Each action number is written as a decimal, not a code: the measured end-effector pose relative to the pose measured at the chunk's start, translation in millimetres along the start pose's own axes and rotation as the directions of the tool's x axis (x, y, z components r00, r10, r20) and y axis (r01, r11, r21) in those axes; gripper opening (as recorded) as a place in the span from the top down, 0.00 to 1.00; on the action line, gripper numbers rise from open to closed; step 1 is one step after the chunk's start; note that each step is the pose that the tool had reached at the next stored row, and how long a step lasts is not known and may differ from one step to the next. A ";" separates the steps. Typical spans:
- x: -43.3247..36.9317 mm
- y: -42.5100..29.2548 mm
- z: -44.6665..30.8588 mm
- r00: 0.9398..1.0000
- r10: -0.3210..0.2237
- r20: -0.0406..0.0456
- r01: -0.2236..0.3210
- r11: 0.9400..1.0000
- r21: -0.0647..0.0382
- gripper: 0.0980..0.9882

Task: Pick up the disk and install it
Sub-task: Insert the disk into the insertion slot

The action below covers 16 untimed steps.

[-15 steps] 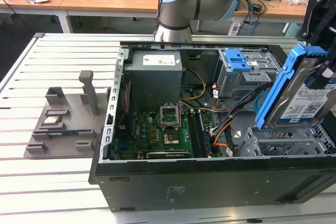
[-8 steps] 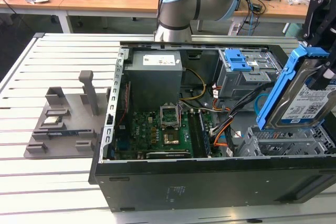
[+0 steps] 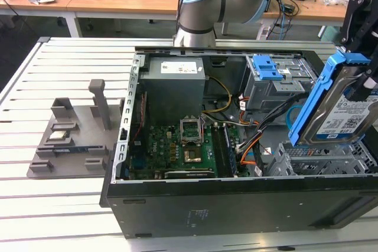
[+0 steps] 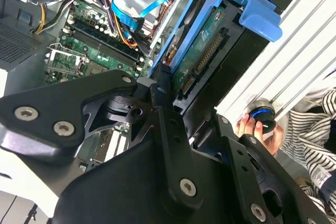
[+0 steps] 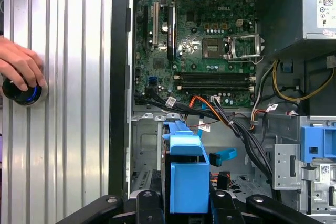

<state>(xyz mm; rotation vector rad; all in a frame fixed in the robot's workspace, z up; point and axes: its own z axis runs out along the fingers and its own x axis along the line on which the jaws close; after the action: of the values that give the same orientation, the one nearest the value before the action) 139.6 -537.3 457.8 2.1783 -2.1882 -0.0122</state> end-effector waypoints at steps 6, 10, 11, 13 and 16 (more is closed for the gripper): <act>-0.2 -0.3 5.5 1.000 0.024 -0.002 -0.024 1.000 -0.001 0.70; -0.3 -0.5 9.8 0.999 0.045 -0.001 -0.045 0.999 -0.001 0.70; -0.4 -0.6 11.9 0.999 0.051 -0.001 -0.051 0.999 -0.002 0.70; -0.6 -0.8 17.5 0.999 0.051 -0.001 -0.051 0.999 -0.002 0.70; -0.8 -1.3 23.1 0.999 0.051 -0.001 -0.051 0.999 -0.002 0.70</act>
<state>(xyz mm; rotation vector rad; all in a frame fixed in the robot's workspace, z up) 139.9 -537.3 434.6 2.1201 -2.2421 -0.0113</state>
